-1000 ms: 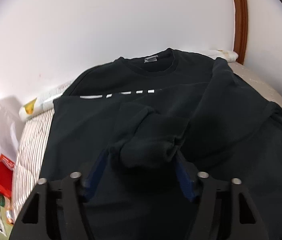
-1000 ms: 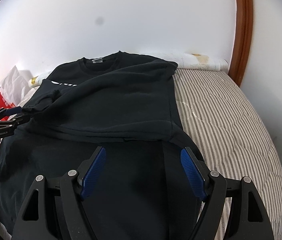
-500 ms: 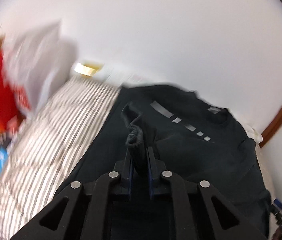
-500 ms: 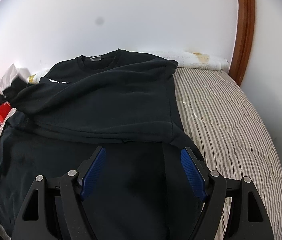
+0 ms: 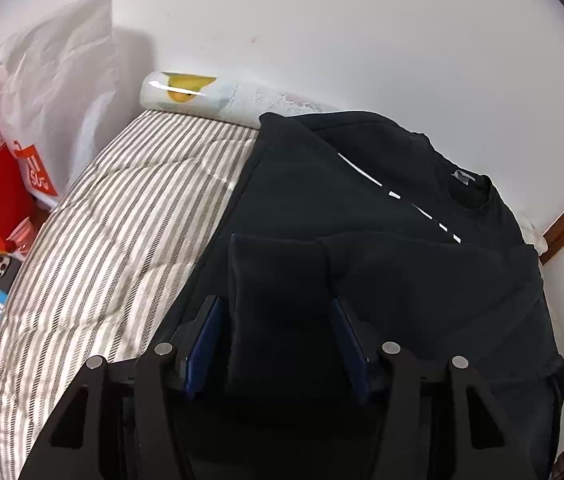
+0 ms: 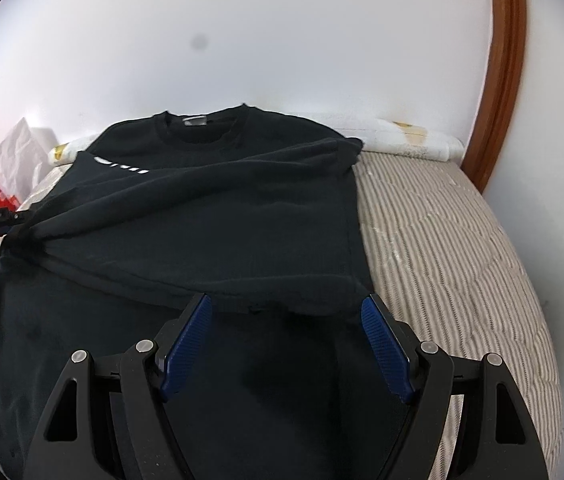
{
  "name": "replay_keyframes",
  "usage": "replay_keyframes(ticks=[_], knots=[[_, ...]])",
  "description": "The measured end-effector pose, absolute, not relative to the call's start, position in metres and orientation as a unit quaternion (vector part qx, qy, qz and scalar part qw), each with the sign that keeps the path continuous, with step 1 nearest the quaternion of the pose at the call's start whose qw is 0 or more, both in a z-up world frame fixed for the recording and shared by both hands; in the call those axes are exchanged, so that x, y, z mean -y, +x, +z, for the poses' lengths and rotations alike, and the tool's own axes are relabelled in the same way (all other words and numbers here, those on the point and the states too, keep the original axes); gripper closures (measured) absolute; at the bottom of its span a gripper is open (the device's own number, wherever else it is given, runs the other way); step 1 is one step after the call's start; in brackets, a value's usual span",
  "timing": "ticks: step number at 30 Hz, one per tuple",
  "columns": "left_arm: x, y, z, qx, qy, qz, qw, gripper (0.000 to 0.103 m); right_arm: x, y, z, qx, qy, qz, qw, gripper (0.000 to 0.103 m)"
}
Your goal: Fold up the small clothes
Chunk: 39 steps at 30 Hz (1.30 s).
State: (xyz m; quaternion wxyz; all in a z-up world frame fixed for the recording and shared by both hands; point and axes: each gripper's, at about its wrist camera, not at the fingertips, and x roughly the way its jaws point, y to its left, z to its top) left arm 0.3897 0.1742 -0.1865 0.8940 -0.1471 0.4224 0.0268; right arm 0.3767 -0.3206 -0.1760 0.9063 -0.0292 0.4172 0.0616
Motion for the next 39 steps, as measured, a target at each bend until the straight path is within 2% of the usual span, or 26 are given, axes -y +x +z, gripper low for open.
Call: replay_keyframes(ticks=[1,2,4,7,8,10,13,15,18,23,28,33,39], knots=[[-0.172,0.392,-0.185,-0.421,-0.142,0.032,0.895,0.061,0.324,0.380,-0.178,-0.419,-0.028,0.055,0.906,0.027],[-0.170,0.394,-0.185,-0.419,-0.137,0.035,0.897,0.073,0.328,0.383,-0.180,-0.421,-0.026,0.048,0.905,0.027],[-0.168,0.398,-0.183,-0.416,-0.121,0.046,0.900,0.091,0.336,0.391,-0.187,-0.429,-0.024,0.039,0.902,0.027],[-0.171,0.394,-0.174,-0.389,-0.119,0.054,0.912,0.094,0.343,0.405,-0.200,-0.444,-0.033,0.021,0.895,0.027],[-0.175,0.390,-0.170,-0.377,-0.120,0.058,0.917,0.094,0.345,0.408,-0.204,-0.449,-0.031,0.021,0.893,0.028],[-0.185,0.384,-0.164,-0.361,-0.134,0.064,0.921,0.095,0.347,0.413,-0.210,-0.455,-0.019,0.034,0.890,0.049],[-0.189,0.386,-0.174,-0.378,-0.132,0.070,0.914,0.094,0.347,0.412,-0.213,-0.461,-0.021,0.047,0.886,0.064],[-0.184,0.388,-0.184,-0.389,-0.114,0.080,0.911,0.094,0.348,0.409,-0.213,-0.469,-0.030,0.043,0.882,0.069],[-0.178,0.386,-0.185,-0.386,-0.099,0.083,0.913,0.093,0.354,0.403,-0.206,-0.474,-0.033,0.042,0.879,0.070],[-0.178,0.383,-0.183,-0.398,-0.098,0.079,0.909,0.085,0.362,0.399,-0.182,-0.435,-0.014,0.051,0.899,0.069],[-0.179,0.367,-0.180,-0.406,-0.101,0.077,0.905,0.065,0.353,0.422,-0.204,-0.458,-0.008,0.051,0.887,0.069],[-0.182,0.342,-0.178,-0.410,-0.097,0.076,0.904,0.062,0.363,0.416,-0.215,-0.475,0.005,0.017,0.880,0.069],[-0.186,0.303,-0.173,-0.410,-0.111,0.076,0.902,0.062,0.367,0.380,-0.199,-0.467,-0.008,-0.004,0.884,0.069]])
